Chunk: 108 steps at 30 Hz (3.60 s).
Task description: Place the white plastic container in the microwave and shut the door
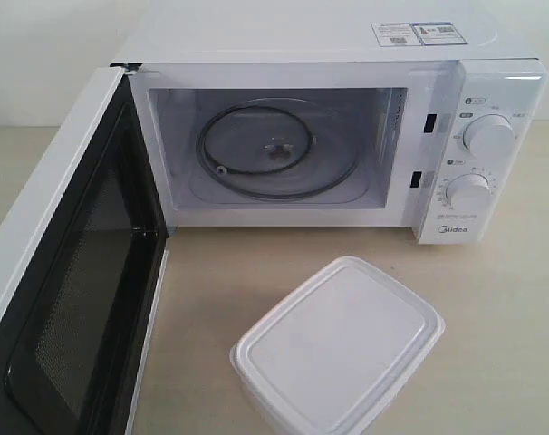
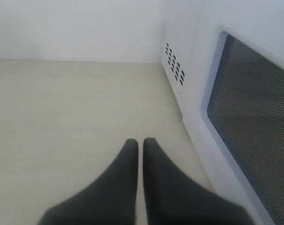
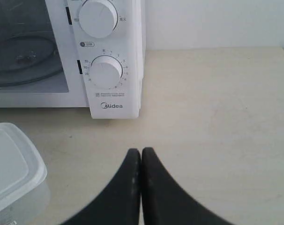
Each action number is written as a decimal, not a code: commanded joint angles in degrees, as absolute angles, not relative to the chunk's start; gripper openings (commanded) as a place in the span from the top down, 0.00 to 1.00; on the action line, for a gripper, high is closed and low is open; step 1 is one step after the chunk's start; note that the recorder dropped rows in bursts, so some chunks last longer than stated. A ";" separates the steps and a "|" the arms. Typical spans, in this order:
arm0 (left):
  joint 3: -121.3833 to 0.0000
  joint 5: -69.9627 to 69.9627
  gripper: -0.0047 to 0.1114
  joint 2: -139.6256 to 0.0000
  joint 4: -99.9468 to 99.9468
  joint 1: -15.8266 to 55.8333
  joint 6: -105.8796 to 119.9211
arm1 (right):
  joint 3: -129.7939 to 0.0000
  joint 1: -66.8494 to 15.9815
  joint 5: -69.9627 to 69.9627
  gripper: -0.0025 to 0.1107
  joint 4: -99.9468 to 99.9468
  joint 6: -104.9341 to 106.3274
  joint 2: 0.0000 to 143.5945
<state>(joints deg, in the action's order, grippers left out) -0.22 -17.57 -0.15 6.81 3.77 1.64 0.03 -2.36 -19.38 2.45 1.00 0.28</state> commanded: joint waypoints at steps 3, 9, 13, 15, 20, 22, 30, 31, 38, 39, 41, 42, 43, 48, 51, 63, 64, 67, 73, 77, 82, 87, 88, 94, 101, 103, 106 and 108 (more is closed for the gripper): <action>0.00 -17.55 0.92 0.00 6.59 3.57 1.82 | 0.00 -2.31 -19.09 0.98 2.38 1.15 0.00; 0.00 -17.55 0.92 0.00 6.59 3.57 1.82 | 0.00 -2.31 -19.09 0.98 2.38 1.15 0.00; 0.00 -17.55 0.92 0.00 6.59 3.57 1.82 | 0.00 -2.31 -19.09 0.98 2.38 1.15 0.00; 0.00 -17.55 0.92 0.00 6.59 3.57 1.82 | 0.00 -2.31 -19.09 0.98 2.38 1.15 0.00; 0.00 -17.55 0.92 0.00 6.59 3.57 1.82 | 0.00 -2.31 -19.09 0.98 2.38 1.15 0.00; 0.00 -17.55 0.92 0.00 6.59 3.57 1.82 | 0.00 -2.31 -19.09 0.98 2.38 1.15 0.00; 0.00 -17.55 0.92 0.00 6.59 3.57 1.82 | 0.00 -2.31 -19.09 0.98 2.38 1.15 0.00; 0.00 -17.55 0.92 0.00 6.59 3.57 1.82 | 0.00 -2.31 -19.09 0.98 2.38 1.15 0.00; 0.00 -17.55 0.92 0.00 6.59 3.57 1.82 | 0.00 -2.31 -19.09 0.98 2.38 1.15 0.00; 0.00 -17.55 0.92 0.00 6.59 3.57 1.82 | 0.00 -2.31 -19.09 0.98 2.38 1.15 0.00; 0.00 -17.55 0.92 0.00 6.59 3.57 1.82 | 0.00 -2.31 -19.09 0.98 2.38 1.15 0.00; 0.00 -17.55 0.92 0.00 6.59 3.57 1.82 | 0.00 -2.31 -19.09 0.98 2.38 1.15 0.00; 0.00 -17.55 0.92 0.00 6.59 3.57 1.82 | 0.00 -2.31 -19.09 0.98 2.38 1.15 0.00; 0.00 -17.55 0.92 0.00 6.59 3.57 1.82 | 0.00 -2.31 -19.09 0.98 2.38 1.15 0.00; 0.00 -17.55 0.92 0.00 6.59 3.57 1.82 | 0.00 -2.31 -19.09 0.98 2.38 1.15 0.00; 0.00 -17.55 0.92 0.00 6.59 3.57 1.82 | 0.00 -2.31 -19.09 0.98 2.38 1.15 0.00; 0.00 -17.55 0.92 0.00 6.59 3.57 1.82 | 0.00 -2.31 -19.09 0.98 2.38 1.15 0.00; 0.00 -17.55 0.92 0.00 6.59 3.57 1.82 | 0.00 -2.31 -19.09 0.98 2.38 1.15 0.00; 0.00 -17.55 0.92 0.00 6.59 3.57 1.82 | 0.00 -2.31 -19.09 0.98 2.38 1.15 0.00; 0.00 -17.55 0.92 0.00 6.59 3.57 1.82 | 0.00 -2.31 -19.09 0.98 2.38 1.15 0.00; 0.00 -17.55 0.92 0.00 6.59 3.57 1.82 | 0.00 -2.31 -15.16 0.98 2.38 1.16 0.00; 0.00 -17.55 0.92 0.00 6.59 3.57 1.82 | 0.00 -2.31 -7.06 0.98 2.38 1.16 0.00; 0.00 -17.55 0.92 0.00 6.59 3.57 1.82 | 0.00 -2.31 -5.27 0.98 2.38 1.16 0.00; 0.00 -17.55 0.92 0.00 6.59 3.57 1.82 | 0.00 -2.31 3.82 0.98 2.38 1.62 0.00; 0.00 -17.55 0.92 0.00 6.59 3.57 1.82 | 0.00 -2.31 14.25 0.98 2.38 2.01 0.24; 0.00 -17.55 0.92 0.00 6.59 3.57 1.82 | 0.00 -2.31 16.74 0.98 2.38 3.63 3.08; 0.00 -17.55 0.92 0.00 6.59 3.57 1.82 | 0.00 -2.31 20.71 0.98 2.97 6.73 8.96; 0.00 -17.55 0.92 0.00 6.59 3.57 1.82 | 0.00 -2.31 24.99 0.98 3.13 6.73 13.76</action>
